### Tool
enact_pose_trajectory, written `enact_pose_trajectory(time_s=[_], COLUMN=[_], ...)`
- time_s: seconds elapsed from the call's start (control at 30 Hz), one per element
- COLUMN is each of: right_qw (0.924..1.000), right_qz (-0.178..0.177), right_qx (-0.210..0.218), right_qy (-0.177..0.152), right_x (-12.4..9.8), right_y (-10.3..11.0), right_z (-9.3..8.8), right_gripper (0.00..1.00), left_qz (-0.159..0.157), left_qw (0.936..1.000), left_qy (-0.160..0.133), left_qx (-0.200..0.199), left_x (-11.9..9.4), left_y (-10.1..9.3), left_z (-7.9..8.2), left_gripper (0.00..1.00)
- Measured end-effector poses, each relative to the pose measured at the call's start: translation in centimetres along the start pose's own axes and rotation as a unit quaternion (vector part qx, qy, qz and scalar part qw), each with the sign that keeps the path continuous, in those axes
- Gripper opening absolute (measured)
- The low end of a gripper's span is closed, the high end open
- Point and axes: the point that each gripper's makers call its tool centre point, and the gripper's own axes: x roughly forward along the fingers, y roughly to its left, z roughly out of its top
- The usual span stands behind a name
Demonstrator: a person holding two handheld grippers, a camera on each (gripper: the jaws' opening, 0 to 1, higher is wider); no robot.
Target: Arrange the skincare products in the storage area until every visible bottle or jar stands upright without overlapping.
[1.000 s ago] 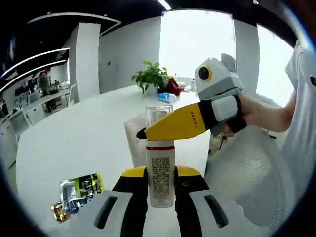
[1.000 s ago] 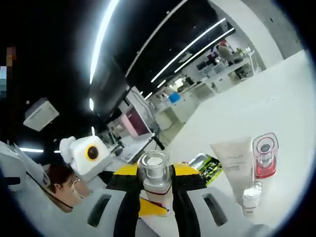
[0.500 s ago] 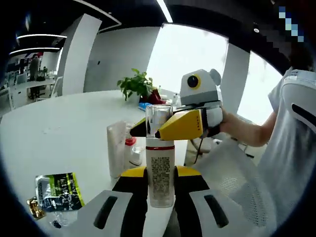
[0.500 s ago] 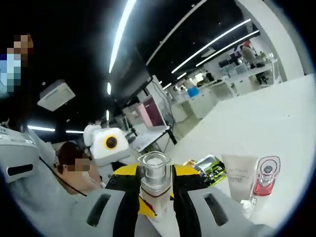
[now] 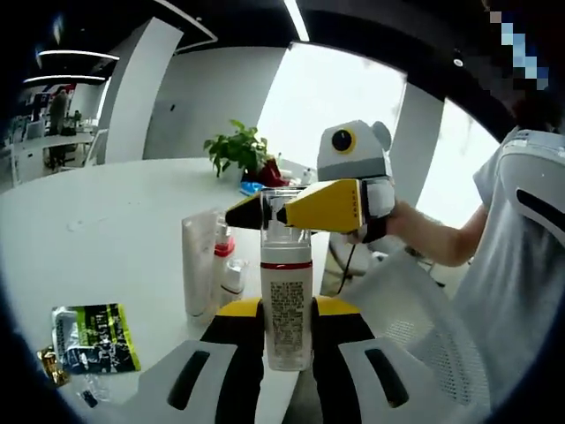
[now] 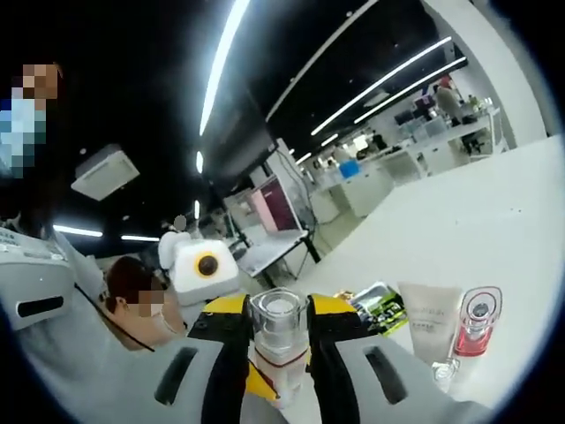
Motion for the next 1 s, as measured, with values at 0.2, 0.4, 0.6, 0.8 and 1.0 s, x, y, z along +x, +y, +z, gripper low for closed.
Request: enact_pose_trajectory(time_s=[0.2, 0.4, 0.6, 0.8, 1.0], right_qw=[1.0, 0.9999, 0.9995, 0.9935, 0.9874], right_qz=[-0.002, -0.009, -0.014, -0.031, -0.033], right_qx=[0.007, -0.005, -0.021, -0.094, -0.135], right_qy=[0.004, 0.01, 0.018, 0.056, 0.075], right_x=[0.1, 0.2, 0.5, 0.8, 1.4], right_y=[-0.1, 0.0, -0.2, -0.6, -0.5], right_z=[-0.4, -0.8, -1.1, -2.2, -2.9], right_gripper=[0.24, 0.23, 0.22, 0.22, 0.22], left_qz=[-0.002, -0.002, 0.003, 0.021, 0.037], left_qw=[1.0, 1.0, 0.9996, 0.9988, 0.9956], left_qy=[0.0, -0.002, 0.005, 0.026, 0.064], left_qx=[-0.006, 0.009, 0.027, 0.036, 0.057], left_x=[0.3, 0.3, 0.4, 0.6, 1.0], left_y=[0.0, 0.1, 0.4, 0.9, 1.5], left_z=[0.0, -0.4, -0.7, -1.3, -2.3], left_gripper=[0.15, 0.15, 0.16, 0.2, 0.19])
